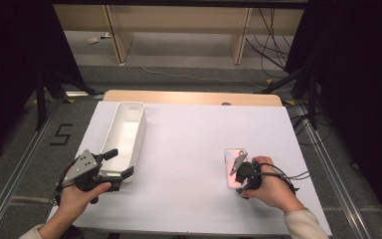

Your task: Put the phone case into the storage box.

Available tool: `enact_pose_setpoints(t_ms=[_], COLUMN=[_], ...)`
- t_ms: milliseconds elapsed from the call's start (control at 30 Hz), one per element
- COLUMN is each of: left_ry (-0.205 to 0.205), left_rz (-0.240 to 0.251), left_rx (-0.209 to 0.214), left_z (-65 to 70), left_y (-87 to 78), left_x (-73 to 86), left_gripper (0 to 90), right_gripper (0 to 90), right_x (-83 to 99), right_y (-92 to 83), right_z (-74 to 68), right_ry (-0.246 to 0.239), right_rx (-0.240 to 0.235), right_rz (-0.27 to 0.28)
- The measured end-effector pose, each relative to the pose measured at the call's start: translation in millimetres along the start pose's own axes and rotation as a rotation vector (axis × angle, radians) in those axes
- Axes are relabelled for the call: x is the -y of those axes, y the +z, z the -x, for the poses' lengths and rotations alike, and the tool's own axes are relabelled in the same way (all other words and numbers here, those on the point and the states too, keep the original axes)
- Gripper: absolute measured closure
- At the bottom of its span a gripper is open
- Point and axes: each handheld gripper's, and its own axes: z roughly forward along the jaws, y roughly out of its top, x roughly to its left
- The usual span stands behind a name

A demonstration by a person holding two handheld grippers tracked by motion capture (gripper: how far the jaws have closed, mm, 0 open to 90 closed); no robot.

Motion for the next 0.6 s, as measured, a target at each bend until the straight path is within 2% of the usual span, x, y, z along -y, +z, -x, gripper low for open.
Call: enact_pose_setpoints(t_ms=[233, 600], left_ry=[-0.002, -0.004], left_rz=[0.002, 0.004], left_rx=[0.001, 0.002], left_z=[0.1, 0.2], left_y=[-0.1, -0.1], left_x=[0.0, 0.1], left_gripper=[14.5, 14.5], right_gripper=[34.7, 50.4], right_x=[-5.5, -14.0], right_y=[4.8, 5.3], right_z=[1.1, 0.0], right_ry=[-0.029, -0.098], right_rx=[-0.011, -0.043], right_rz=[-0.032, -0.079])
